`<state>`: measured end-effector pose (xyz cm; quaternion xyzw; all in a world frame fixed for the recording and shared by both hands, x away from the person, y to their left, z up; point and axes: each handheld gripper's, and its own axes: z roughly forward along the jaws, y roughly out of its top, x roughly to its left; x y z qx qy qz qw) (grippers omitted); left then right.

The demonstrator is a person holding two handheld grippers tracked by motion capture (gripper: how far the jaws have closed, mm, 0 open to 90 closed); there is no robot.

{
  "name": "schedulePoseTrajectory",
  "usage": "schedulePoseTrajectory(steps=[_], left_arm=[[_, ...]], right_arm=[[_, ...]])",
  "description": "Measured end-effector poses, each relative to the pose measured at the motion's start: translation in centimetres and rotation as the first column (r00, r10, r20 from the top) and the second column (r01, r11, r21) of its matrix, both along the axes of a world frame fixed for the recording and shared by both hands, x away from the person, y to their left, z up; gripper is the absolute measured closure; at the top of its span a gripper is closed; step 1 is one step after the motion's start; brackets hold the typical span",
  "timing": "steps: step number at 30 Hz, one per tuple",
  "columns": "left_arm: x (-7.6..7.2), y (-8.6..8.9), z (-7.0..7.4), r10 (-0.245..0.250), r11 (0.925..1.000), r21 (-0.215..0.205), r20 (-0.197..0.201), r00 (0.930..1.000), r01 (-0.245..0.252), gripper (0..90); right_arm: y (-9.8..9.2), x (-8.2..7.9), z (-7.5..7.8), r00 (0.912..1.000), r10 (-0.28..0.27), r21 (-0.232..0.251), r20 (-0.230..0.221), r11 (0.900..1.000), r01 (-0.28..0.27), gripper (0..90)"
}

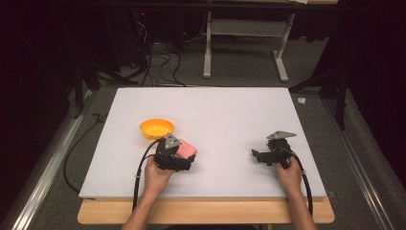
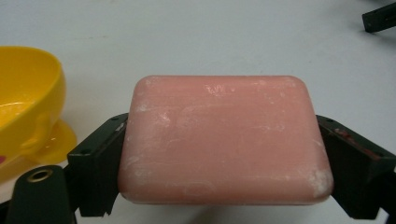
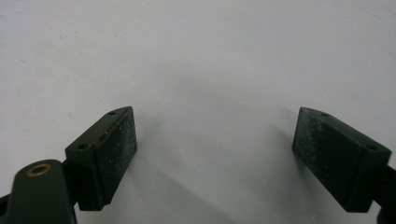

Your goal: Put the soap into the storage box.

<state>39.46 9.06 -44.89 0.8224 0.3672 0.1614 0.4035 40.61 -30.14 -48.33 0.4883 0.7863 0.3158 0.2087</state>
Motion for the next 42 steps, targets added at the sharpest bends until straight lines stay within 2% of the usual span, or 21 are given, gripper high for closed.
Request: schedulePoseTrajectory(steps=[15, 18, 23, 42], left_arm=[[-0.3, 1.8, 1.1, 0.061, 0.998, -0.013, 0.012, 0.998, -0.061, 13.6], [-0.4, 2.2, 1.5, 0.07, 0.9972, -0.026, 0.012, 0.9975, -0.07, 13.6], [-0.4, 2.9, 2.1, 0.09, 0.9947, -0.052, 0.013, 0.9958, -0.089, 13.6], [-0.1, 5.0, 3.0, 0.156, 0.985, -0.074, 0.002, 0.9877, -0.156, 13.6]], right_arm=[[0.0, 0.0, 0.0, 1.0, -0.002, 0.002, 0.001, 1.0, 0.002, 14.5], [0.0, 0.0, 0.0, 1.0, -0.001, 0.001, 0.002, 1.0, 0.001, 14.4], [0.0, 0.0, 0.0, 1.0, 0.0, 0.0, 0.0, 1.0, 0.0, 14.5], [0.0, 0.0, 0.0, 1.0, -0.002, 0.002, -0.002, 1.0, 0.002, 14.4]])
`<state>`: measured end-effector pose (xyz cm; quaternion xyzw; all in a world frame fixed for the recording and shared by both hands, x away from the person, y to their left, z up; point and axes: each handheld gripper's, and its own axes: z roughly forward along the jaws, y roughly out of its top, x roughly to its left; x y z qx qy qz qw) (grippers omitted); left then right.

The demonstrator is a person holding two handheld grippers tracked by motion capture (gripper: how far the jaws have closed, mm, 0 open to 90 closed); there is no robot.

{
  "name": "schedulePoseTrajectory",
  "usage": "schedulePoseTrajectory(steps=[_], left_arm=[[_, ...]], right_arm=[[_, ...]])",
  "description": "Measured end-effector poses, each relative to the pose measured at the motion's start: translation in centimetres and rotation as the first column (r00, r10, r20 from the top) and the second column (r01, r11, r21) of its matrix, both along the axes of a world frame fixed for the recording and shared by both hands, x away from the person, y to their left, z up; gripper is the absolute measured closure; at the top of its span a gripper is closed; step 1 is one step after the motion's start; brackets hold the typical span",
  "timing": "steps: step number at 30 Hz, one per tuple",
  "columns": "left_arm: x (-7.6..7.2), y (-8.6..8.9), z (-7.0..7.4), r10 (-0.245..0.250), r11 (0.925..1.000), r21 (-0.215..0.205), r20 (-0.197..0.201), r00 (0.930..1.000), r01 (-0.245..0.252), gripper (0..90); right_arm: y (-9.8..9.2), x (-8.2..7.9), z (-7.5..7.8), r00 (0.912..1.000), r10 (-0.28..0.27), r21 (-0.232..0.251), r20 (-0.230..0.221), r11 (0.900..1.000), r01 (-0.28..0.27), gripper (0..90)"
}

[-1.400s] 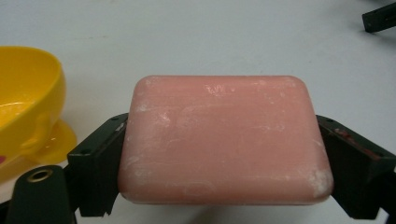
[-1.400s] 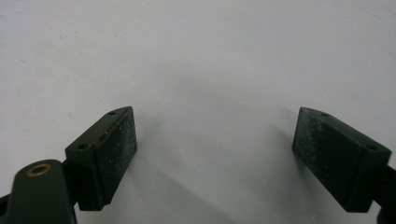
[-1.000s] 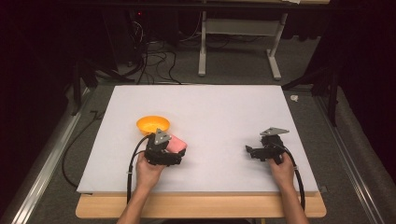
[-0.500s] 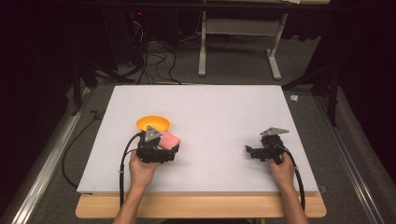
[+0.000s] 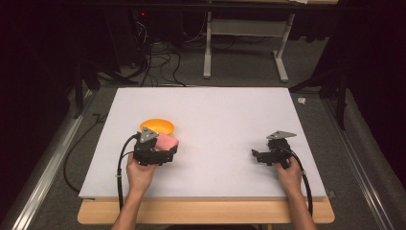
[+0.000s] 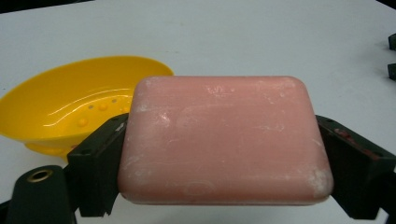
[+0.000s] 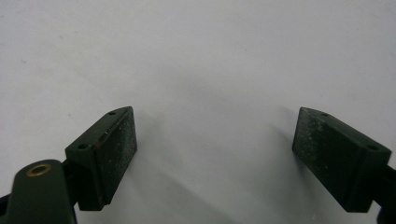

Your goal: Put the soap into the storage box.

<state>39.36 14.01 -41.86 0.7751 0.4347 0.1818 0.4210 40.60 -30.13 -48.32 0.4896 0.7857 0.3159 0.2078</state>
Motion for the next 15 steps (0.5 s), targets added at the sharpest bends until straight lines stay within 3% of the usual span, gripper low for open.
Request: schedulePoseTrajectory(steps=[15], left_arm=[[0.3, 1.3, 1.0, 0.043, 0.9991, -0.002, 0.004, 0.9991, -0.043, 13.6]], right_arm=[[0.0, 0.0, 0.0, 1.0, 0.002, -0.002, 0.002, 1.0, -0.002, 14.5]])
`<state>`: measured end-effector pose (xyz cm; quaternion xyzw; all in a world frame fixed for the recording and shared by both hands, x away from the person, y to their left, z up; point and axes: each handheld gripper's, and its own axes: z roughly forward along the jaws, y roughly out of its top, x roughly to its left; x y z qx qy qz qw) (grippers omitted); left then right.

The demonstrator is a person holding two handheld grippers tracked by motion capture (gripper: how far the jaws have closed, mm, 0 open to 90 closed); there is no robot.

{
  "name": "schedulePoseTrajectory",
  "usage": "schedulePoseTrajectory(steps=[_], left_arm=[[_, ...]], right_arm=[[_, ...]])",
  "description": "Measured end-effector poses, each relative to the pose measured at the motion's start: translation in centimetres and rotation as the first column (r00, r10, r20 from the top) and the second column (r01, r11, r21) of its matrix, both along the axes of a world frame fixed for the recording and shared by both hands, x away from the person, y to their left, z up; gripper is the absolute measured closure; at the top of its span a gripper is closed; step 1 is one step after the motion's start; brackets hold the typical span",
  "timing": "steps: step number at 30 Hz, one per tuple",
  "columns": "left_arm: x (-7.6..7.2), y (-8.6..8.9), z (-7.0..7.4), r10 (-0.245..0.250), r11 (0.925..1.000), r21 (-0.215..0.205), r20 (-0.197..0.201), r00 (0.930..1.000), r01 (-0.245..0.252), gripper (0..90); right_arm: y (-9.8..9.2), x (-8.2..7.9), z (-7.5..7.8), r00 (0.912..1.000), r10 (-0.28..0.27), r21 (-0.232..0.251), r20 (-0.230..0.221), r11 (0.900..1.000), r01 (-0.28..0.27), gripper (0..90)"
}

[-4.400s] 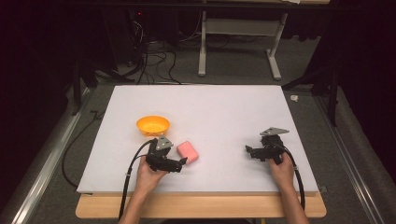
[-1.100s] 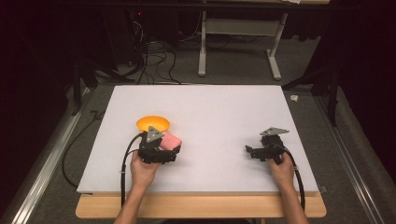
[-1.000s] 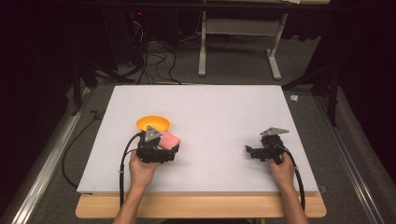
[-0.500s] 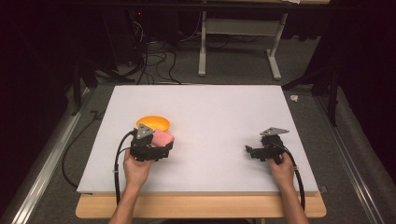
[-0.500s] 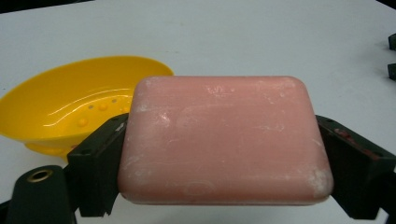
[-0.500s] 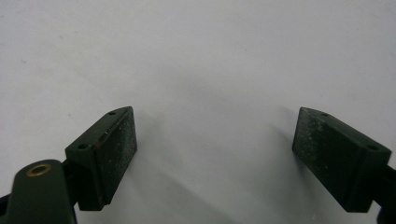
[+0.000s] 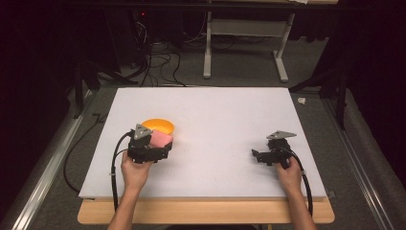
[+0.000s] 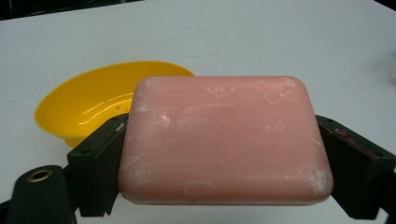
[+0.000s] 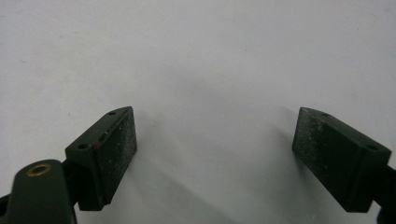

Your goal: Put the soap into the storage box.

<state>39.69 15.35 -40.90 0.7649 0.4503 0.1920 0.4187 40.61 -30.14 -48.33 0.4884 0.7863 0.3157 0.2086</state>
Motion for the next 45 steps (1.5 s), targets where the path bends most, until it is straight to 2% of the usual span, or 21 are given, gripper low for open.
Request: schedulePoseTrajectory(steps=[7, 9, 20, 25, 31, 42, 45], left_arm=[[0.2, 0.6, 0.3, 0.014, 0.9999, -0.008, -0.009, 0.9999, -0.014, 13.6], [0.4, 0.8, 0.3, 0.021, 0.9995, -0.023, -0.01, 0.9997, -0.022, 13.6], [1.5, 1.3, 1.0, 0.064, 0.9975, -0.028, -0.016, 0.9978, -0.064, 13.6], [2.1, 1.3, 1.2, 0.09, 0.996, 0.0, -0.025, 0.9957, -0.09, 13.6], [2.8, 1.3, 1.6, 0.107, 0.9942, -0.004, -0.023, 0.9939, -0.108, 13.6], [4.1, 0.6, 1.6, 0.125, 0.9919, 0.025, -0.038, 0.9914, -0.124, 13.6], [4.3, 0.6, 1.6, 0.13, 0.9914, 0.019, -0.037, 0.9908, -0.129, 13.7]], right_arm=[[0.0, 0.0, 0.0, 1.0, 0.0, 0.0, 0.0, 1.0, 0.0, 14.4], [0.0, 0.0, 0.0, 1.0, -0.001, 0.001, 0.002, 1.0, 0.001, 14.4], [0.0, 0.0, 0.0, 1.0, -0.001, 0.001, -0.001, 1.0, 0.001, 14.5], [0.0, 0.0, 0.0, 1.0, -0.002, 0.001, -0.001, 1.0, 0.002, 14.4], [0.0, 0.0, 0.0, 1.0, -0.001, 0.001, -0.001, 1.0, 0.001, 14.5], [0.0, 0.0, 0.0, 1.0, -0.001, 0.001, -0.001, 1.0, 0.001, 14.4], [0.0, 0.0, 0.0, 1.0, -0.003, 0.002, -0.002, 1.0, 0.003, 14.4]])
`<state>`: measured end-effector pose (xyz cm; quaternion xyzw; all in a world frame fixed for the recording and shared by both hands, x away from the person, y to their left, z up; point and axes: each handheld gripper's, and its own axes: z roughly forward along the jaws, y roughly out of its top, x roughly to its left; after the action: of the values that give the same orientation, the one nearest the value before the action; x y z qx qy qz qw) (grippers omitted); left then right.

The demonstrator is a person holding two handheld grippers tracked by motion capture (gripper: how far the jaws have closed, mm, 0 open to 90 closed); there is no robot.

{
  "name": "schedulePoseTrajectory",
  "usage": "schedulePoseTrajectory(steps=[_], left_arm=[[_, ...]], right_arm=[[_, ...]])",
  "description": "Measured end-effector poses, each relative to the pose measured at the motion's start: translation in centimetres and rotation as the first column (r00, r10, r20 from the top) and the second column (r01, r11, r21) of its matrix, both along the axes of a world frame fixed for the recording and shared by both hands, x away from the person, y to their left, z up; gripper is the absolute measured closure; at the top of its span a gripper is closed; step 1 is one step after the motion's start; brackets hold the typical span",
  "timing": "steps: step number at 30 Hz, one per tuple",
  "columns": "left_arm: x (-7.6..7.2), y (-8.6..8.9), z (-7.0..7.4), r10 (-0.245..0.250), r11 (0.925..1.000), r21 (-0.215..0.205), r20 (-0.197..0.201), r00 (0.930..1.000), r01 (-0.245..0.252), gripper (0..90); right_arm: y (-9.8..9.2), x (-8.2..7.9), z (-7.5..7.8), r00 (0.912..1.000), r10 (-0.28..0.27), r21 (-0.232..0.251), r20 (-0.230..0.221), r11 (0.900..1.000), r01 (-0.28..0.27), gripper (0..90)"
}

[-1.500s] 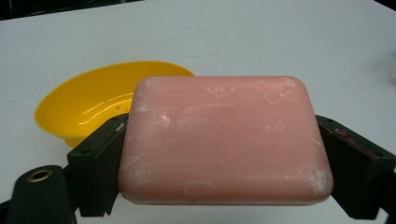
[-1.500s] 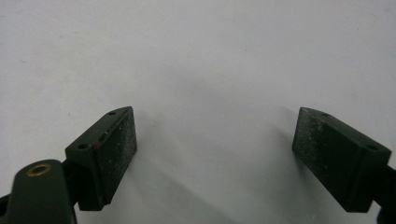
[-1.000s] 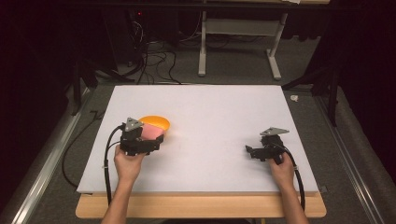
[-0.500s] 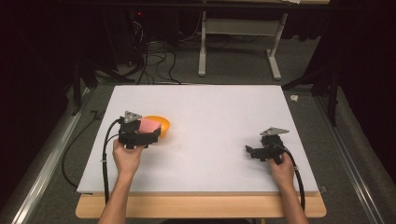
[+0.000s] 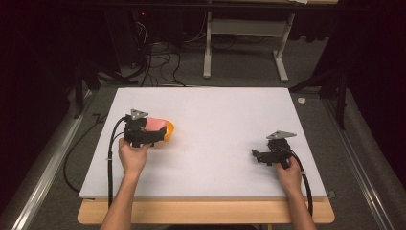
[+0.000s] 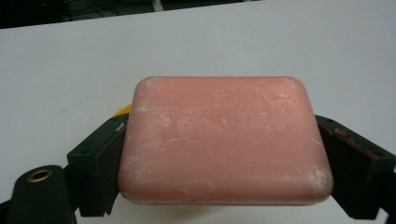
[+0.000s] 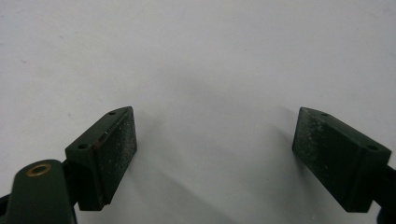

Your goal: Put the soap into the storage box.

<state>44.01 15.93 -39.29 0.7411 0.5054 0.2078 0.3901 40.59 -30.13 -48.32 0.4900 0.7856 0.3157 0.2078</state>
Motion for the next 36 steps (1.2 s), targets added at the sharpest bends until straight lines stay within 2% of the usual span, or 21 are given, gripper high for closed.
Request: schedulePoseTrajectory(steps=[21, 36], left_arm=[[2.4, -0.7, -1.4, 0.048, 0.9978, 0.048, -0.063, 0.9969, -0.045, 13.6], [4.2, -0.9, -2.9, 0.092, 0.9932, 0.081, -0.112, 0.9895, -0.083, 13.6]], right_arm=[[0.0, 0.0, 0.0, 1.0, 0.001, 0.0, 0.001, 1.0, -0.001, 14.4], [0.0, 0.0, 0.0, 1.0, 0.001, -0.001, 0.001, 1.0, -0.001, 14.5]])
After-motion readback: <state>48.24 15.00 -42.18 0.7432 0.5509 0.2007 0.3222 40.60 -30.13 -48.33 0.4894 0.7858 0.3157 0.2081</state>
